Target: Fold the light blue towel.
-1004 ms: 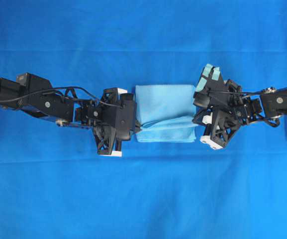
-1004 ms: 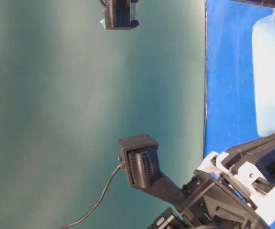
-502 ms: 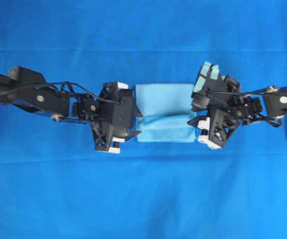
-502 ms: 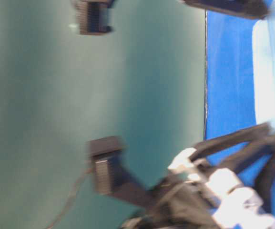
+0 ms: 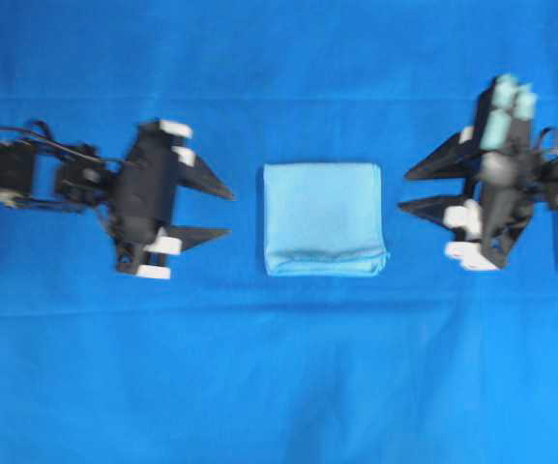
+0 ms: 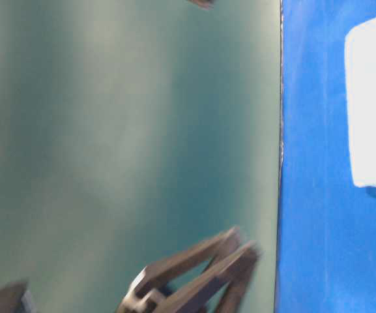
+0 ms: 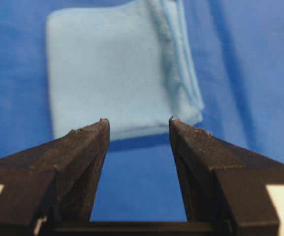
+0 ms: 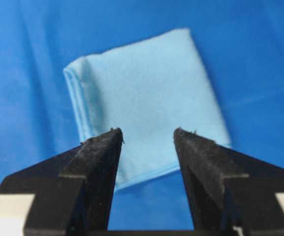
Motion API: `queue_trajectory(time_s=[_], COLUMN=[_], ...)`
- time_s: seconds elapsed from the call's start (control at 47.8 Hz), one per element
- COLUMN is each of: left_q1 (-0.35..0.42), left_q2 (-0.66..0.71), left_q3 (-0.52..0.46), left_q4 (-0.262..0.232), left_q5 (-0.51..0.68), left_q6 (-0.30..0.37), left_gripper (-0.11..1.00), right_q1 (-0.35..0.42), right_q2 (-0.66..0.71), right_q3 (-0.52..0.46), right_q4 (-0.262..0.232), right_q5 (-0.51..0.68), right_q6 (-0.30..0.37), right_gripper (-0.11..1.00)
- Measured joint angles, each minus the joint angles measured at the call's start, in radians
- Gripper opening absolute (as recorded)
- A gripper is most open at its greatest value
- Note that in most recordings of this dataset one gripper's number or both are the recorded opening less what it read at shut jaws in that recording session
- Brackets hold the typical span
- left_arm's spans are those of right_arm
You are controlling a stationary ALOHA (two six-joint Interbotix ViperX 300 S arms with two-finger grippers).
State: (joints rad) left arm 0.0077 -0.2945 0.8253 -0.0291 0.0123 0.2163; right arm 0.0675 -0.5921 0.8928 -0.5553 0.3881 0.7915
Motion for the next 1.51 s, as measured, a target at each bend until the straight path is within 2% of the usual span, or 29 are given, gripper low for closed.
queue_trajectory(time_s=[0.209,0.439,0.627,0.878,1.087,1.505], left_q1=[0.011,0.012,0.012,0.012,0.012,0.049], left_q2=[-0.212,-0.474,-0.672,-0.871,-0.95,-0.954], left_q3=[0.109,0.227,0.328,0.469,0.515,0.517], left_q4=[0.0,0.0,0.0,0.0,0.0,0.0], left_q5=[-0.008,0.025,0.069,0.078,0.083,0.095], left_q6=[0.0,-0.012,-0.028,-0.069,-0.075,-0.091], left_gripper=[0.49,0.49,0.49,0.48,0.48,0.48], right_q1=[0.0,0.0,0.0,0.0,-0.018,-0.025], right_q2=[-0.219,-0.399,-0.529,-0.655,-0.684,-0.683], right_q3=[0.057,0.147,0.25,0.382,0.43,0.436], right_q4=[-0.046,-0.084,-0.091,-0.092,-0.091,-0.091], right_q5=[0.043,0.087,0.078,-0.006,-0.058,-0.064], right_q6=[0.0,0.0,0.0,0.006,0.02,0.021], right_gripper=[0.51,0.51,0.48,0.39,0.39,0.39])
